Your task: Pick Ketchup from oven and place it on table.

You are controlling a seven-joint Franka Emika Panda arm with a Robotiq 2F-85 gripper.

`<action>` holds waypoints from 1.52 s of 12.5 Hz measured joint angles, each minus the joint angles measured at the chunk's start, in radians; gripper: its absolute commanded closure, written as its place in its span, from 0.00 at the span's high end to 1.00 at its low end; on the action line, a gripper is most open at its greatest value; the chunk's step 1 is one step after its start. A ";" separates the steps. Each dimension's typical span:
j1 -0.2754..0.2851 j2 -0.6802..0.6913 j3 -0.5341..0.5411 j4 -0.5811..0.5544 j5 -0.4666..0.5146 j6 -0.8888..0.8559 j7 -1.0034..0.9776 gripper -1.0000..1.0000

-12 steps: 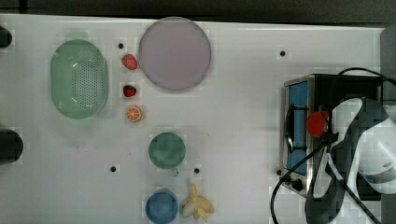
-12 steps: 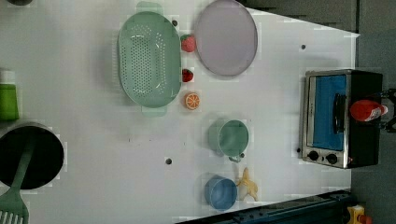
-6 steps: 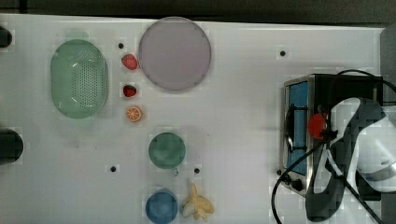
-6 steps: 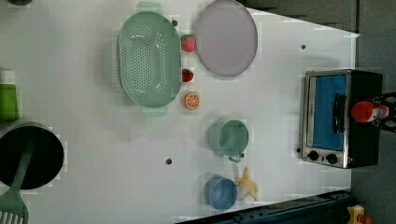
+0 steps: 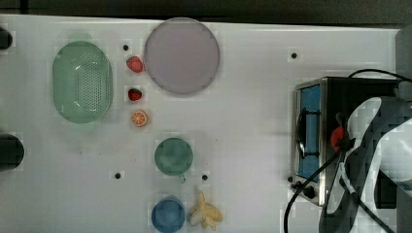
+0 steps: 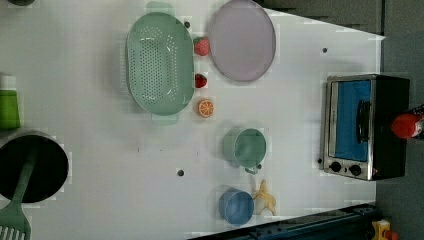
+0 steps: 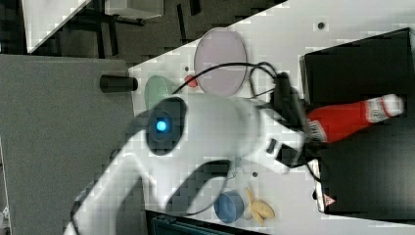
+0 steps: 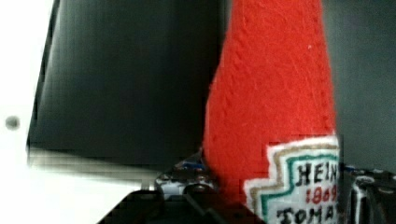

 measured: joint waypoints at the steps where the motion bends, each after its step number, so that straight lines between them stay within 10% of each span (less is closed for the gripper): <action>1: 0.013 -0.021 0.004 0.019 0.020 -0.046 -0.031 0.64; 11: 0.145 -0.222 0.352 0.077 0.003 -0.109 -0.357 0.64; 19: 0.245 -0.161 0.455 -0.305 -0.062 0.094 -0.243 0.64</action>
